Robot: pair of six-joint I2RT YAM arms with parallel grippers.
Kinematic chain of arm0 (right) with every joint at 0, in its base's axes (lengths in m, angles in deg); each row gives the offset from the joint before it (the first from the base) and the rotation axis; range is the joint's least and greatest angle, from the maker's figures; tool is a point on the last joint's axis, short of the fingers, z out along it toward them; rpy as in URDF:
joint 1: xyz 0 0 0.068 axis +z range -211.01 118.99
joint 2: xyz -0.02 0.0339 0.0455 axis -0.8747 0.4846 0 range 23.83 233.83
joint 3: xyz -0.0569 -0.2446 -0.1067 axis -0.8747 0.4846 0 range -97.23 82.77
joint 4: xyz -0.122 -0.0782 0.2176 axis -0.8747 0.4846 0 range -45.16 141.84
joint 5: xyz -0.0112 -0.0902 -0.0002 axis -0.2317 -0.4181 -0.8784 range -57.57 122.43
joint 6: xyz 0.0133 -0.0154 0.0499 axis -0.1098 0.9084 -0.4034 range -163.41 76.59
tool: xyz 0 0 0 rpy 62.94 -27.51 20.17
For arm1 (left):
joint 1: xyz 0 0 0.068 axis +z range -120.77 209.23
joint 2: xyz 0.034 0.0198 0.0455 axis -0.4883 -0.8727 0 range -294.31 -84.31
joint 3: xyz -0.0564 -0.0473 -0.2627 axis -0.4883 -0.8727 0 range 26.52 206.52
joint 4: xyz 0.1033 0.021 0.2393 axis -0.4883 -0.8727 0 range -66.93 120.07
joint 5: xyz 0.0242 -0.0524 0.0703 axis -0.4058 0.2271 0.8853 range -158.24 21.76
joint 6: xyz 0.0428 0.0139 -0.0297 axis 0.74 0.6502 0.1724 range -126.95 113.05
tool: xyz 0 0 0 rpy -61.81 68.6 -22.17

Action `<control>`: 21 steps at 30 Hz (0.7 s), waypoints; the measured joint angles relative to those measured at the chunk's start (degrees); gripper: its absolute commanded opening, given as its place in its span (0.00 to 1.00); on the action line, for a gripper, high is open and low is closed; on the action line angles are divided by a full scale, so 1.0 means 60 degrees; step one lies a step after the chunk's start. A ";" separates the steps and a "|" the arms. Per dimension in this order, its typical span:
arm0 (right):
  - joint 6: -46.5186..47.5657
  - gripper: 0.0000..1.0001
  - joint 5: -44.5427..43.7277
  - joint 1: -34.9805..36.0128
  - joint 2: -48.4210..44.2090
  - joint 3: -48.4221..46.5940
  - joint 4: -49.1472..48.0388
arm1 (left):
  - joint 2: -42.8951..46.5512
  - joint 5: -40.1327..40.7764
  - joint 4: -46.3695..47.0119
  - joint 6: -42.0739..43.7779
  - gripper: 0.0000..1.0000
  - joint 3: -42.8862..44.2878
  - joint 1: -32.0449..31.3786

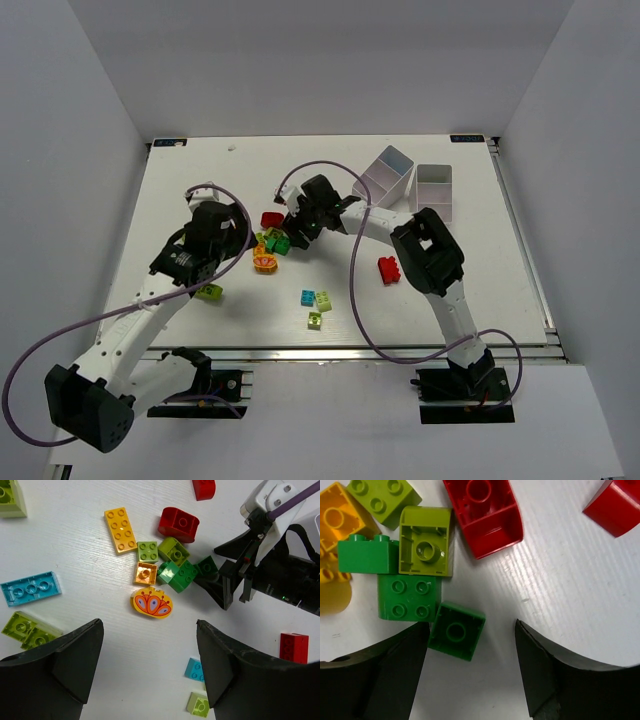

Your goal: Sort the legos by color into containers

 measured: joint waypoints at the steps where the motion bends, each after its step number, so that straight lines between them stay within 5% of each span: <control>1: 0.0022 0.71 -0.0040 0.0000 0.0069 -0.0066 -0.0047 | 0.0047 0.0000 -0.0018 -0.0025 0.84 -0.0033 0.0000; 3: 0.0069 0.68 -0.0102 0.0000 0.0142 -0.0135 -0.0138 | 0.0124 0.0000 -0.0025 -0.0069 0.84 -0.0080 0.0000; 15: 0.0597 0.00 0.0102 -0.0022 -0.0138 0.0452 -0.0718 | 0.0073 -0.0718 0.0780 -0.0379 0.82 -0.0998 0.0000; 21: 0.0630 0.00 0.0933 -0.0525 -0.1905 0.1840 -0.0350 | -0.1016 -0.1450 0.1698 -0.0237 0.78 -0.1155 0.0000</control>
